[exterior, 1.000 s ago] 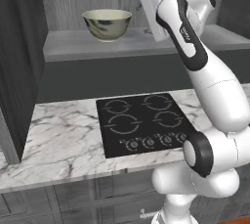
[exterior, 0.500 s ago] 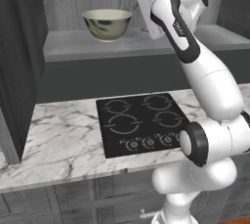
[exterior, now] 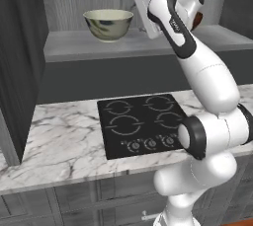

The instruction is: Move the bowls from the cabinet to the plates on the dining table.

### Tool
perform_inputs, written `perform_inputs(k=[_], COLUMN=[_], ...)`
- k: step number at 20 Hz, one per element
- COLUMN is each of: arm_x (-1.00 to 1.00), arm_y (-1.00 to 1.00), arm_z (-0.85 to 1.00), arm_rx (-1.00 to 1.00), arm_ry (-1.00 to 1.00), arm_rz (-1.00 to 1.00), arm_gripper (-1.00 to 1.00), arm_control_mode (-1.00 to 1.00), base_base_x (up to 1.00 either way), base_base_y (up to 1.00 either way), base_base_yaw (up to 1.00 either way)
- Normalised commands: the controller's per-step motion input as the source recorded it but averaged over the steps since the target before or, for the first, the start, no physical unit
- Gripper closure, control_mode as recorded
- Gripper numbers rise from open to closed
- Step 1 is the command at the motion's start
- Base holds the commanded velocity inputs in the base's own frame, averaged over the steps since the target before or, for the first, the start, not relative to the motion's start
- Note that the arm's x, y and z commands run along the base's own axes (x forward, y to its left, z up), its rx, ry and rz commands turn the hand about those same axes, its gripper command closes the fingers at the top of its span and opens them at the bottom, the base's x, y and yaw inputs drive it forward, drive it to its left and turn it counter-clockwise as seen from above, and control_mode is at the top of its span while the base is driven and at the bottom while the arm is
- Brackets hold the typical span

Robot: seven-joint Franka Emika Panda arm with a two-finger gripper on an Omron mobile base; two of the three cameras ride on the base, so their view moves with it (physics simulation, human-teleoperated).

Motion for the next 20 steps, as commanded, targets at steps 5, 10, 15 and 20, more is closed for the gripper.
perform_inputs(k=[5, 10, 15, 20], arm_x=[0.11, 0.13, 0.18, 0.2], arm_y=[0.1, 0.06, 0.04, 0.03], arm_z=[-0.1, -0.12, -0.11, -0.09], arm_rx=[0.0, 0.0, 0.0, 0.0], arm_ry=[0.0, 0.0, 0.0, 0.0], arm_rz=[0.0, 0.0, 0.0, 0.0], arm_gripper=[-1.0, -1.0, -1.0, -1.0], arm_control_mode=[-1.0, -1.0, -1.0, -1.0], base_base_x=[0.0, 0.0, 0.0, 0.0], base_base_y=[0.0, 0.0, 0.0, 0.0], base_base_yaw=[0.0, 0.0, 0.0, 0.0])
